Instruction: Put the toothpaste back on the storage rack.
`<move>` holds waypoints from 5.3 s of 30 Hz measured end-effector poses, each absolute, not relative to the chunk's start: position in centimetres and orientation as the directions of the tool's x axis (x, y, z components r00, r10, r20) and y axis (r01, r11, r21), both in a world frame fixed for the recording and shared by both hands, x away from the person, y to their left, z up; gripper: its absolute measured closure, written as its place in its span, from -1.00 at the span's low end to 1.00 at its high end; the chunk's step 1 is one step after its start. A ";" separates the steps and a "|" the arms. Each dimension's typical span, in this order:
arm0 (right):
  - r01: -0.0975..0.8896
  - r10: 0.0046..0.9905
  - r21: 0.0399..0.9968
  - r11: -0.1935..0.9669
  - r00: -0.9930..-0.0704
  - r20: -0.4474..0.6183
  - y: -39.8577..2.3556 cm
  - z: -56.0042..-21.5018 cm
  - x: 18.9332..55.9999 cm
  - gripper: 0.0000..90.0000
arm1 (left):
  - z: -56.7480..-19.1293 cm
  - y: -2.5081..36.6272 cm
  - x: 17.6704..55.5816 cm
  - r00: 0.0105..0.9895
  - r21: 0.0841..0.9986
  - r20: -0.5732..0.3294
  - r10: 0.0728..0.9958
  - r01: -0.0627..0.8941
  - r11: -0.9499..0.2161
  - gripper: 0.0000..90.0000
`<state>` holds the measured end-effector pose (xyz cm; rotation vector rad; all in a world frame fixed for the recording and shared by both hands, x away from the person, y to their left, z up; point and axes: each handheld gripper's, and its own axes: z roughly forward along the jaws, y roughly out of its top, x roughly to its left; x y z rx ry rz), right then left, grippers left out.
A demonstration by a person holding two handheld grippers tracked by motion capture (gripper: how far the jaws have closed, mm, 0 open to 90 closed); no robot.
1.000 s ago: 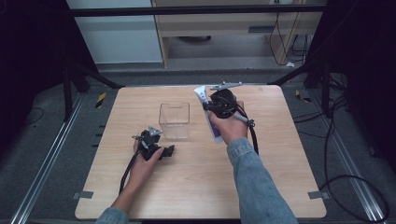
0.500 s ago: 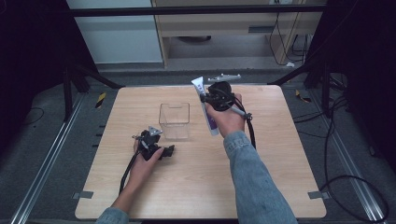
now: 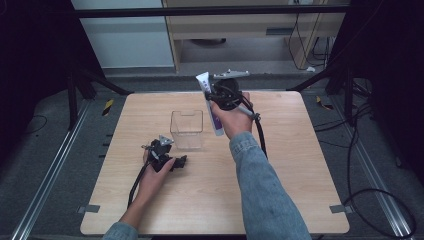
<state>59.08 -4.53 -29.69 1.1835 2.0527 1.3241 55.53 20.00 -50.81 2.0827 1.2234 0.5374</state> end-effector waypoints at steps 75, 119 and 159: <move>0.315 0.811 0.936 0.156 -0.582 0.061 3.4 -29.9 63.2 0.76 | -50.8 20.1 55.5 0.484 0.711 0.022 0.875 0.608 -0.354 -1.00; 0.374 0.792 0.902 0.216 -0.607 0.062 5.1 -36.9 62.5 0.76 | -50.8 20.1 55.6 0.487 0.712 0.023 0.873 0.605 -0.356 -1.00; 0.404 0.790 0.867 0.290 -0.612 0.021 6.2 -39.9 62.3 0.76 | -50.8 20.1 55.6 0.488 0.712 0.022 0.873 0.605 -0.356 -1.00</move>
